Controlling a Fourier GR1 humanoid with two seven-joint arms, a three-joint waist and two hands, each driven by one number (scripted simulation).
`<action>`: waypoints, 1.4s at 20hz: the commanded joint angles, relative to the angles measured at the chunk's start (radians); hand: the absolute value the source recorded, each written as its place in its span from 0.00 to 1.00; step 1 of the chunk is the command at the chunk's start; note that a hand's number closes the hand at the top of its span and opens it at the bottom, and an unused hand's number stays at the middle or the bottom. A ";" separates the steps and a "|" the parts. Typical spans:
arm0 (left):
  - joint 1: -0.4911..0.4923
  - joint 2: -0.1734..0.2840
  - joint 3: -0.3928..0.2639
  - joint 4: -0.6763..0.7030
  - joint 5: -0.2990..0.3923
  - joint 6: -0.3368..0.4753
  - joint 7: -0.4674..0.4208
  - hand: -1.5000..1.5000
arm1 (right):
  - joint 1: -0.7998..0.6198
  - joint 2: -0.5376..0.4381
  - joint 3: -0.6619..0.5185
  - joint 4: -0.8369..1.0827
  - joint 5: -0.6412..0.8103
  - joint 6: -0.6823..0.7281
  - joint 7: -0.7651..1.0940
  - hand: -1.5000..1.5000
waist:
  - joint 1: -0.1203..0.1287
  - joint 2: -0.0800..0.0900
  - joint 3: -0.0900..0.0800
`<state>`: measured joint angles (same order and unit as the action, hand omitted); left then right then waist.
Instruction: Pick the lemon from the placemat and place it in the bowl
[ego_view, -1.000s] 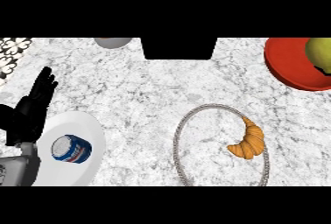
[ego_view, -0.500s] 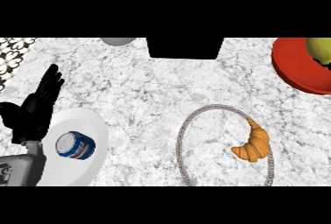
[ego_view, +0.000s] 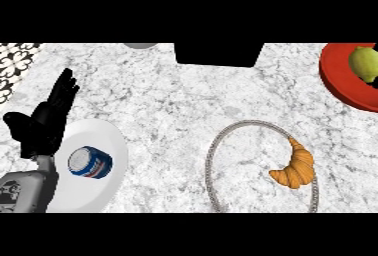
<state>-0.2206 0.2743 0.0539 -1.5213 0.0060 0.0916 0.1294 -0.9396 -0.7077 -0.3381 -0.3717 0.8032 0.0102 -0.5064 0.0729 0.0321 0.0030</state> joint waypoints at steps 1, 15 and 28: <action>-0.026 0.018 0.001 -0.013 0.009 -0.022 0.027 0.50 | -0.018 -0.037 0.052 0.108 0.086 0.002 0.108 1.00 | 0.024 0.008 0.001; -0.014 0.001 0.012 0.018 0.006 -0.012 -0.012 0.50 | -0.074 -0.095 -0.263 0.272 -0.241 0.306 -0.106 0.00 | 0.003 0.007 0.009; 0.015 -0.020 0.012 0.008 0.007 -0.002 -0.036 0.50 | 0.056 -0.308 -0.402 0.334 -0.381 0.614 -0.057 0.00 | -0.008 0.018 0.013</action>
<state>-0.2103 0.2694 0.0687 -1.5103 0.0114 0.0818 0.0985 -0.9320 -0.9631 -0.7227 -0.0489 0.4404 0.5266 -0.5551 0.0732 0.0484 0.0133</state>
